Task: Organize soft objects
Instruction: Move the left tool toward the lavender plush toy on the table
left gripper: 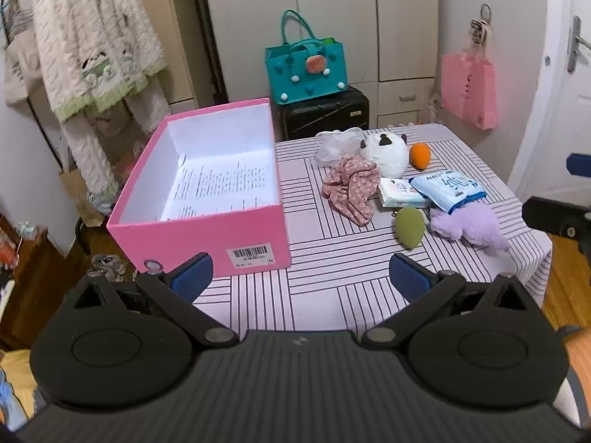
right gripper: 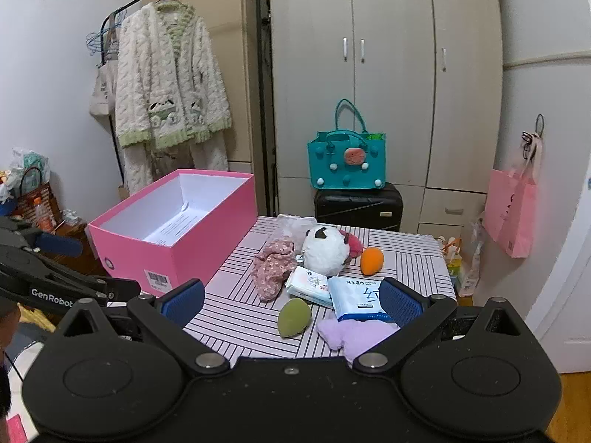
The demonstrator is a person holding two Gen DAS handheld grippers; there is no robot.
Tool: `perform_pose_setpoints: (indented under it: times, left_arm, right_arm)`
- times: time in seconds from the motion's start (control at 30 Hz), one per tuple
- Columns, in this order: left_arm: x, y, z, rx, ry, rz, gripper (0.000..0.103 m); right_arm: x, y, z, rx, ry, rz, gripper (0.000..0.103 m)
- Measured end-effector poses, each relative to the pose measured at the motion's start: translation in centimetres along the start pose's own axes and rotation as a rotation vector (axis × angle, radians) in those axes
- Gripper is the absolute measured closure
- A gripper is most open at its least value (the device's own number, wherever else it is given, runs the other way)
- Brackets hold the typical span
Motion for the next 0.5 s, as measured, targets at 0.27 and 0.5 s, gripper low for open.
perform_pose_setpoints:
  times: [0.27,0.5]
  left_arm:
    - [-0.3,0.7,1.1,0.021,-0.081,0.069,0.0]
    - [-0.6,1.1,1.9,0.007,-0.058,0.097,0.0]
  right_arm:
    - [0.2,1.1,-1.5,-0.028,0.052,0.057,0.001]
    - [0.3,1.5,-2.3,-0.047,0.059,0.067,0.001]
Point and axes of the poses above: each gripper's, at about its wrist camera, not at the fingertips, and x roughly against the way its jaws point, z to its left, y to its top, the point moved 2 cm from there along -x, roughly the way its jaws point, and after that the axes turned 7 degrees about -x, right-handed, at the moved point
